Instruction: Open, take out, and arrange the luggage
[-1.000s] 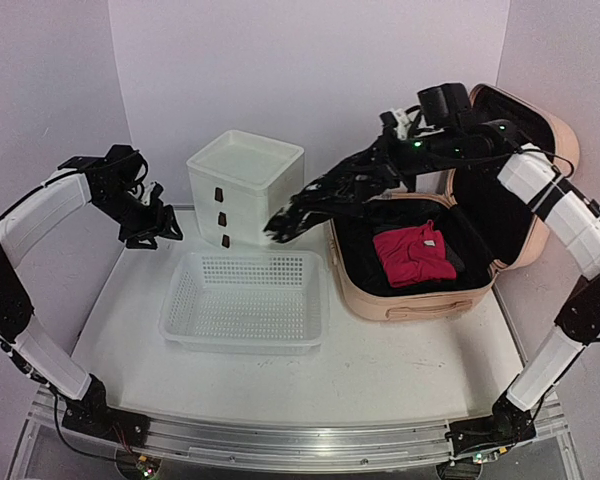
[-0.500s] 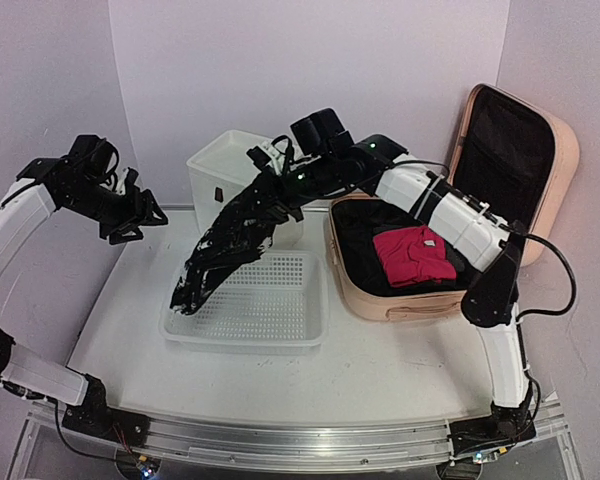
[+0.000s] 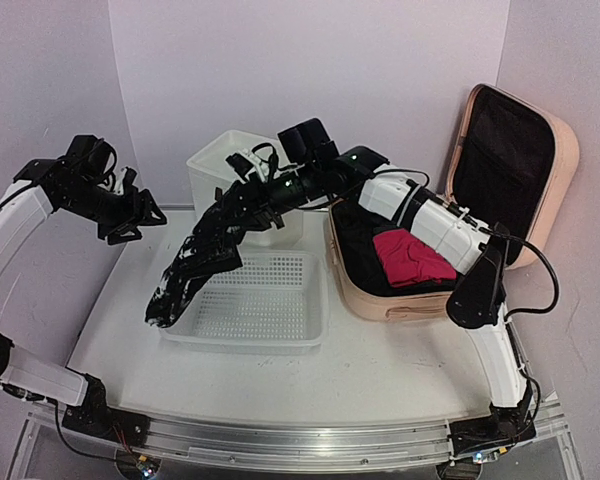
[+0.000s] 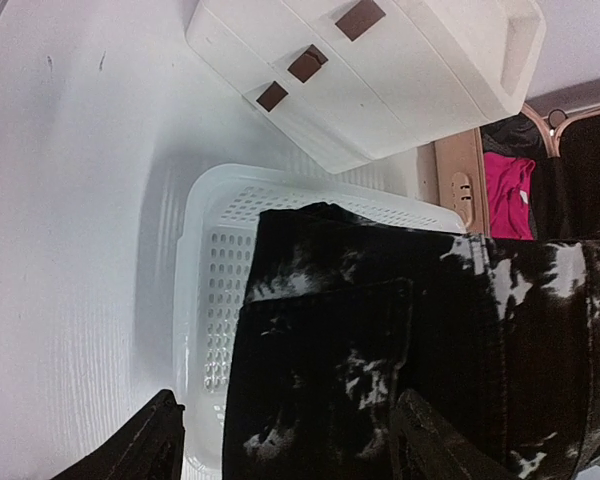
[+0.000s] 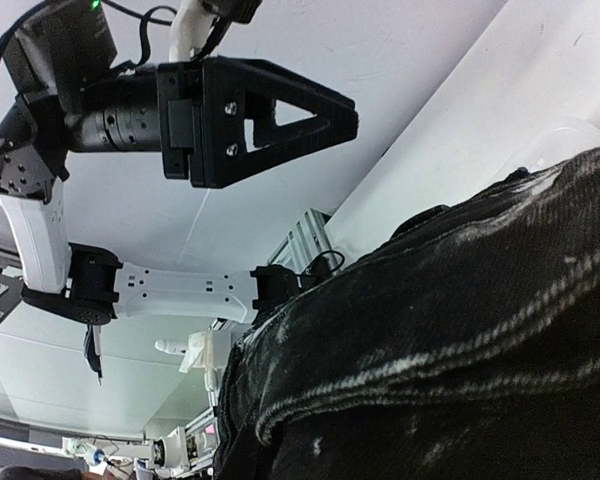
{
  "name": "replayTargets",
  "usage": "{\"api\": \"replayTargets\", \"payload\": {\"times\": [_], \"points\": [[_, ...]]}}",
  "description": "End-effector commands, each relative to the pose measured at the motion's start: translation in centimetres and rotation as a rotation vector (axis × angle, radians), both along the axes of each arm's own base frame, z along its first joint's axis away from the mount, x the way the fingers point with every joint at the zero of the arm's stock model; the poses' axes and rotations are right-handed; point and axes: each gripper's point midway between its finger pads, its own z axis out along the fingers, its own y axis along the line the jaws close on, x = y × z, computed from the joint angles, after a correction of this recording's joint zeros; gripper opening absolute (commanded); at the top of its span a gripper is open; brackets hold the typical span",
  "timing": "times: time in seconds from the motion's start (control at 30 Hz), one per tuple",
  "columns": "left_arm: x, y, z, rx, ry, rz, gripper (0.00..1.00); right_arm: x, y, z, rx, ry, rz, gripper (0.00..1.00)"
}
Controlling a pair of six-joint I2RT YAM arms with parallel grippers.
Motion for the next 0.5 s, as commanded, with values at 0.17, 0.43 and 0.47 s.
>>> {"api": "replayTargets", "payload": {"times": [0.17, 0.43, 0.47], "points": [[-0.2, 0.0, 0.1, -0.013, -0.013, -0.003, 0.71, 0.0, -3.8, -9.7, -0.121, -0.146, 0.036, 0.0], [0.0, -1.3, -3.8, -0.042, 0.12, -0.05, 0.74, 3.1, -7.7, -16.6, -0.337, -0.125, -0.136, 0.0], [0.1, -1.7, -5.3, -0.051, 0.174, -0.061, 0.74, 3.3, -7.7, -17.1, -0.354, -0.147, -0.137, 0.0]]}}
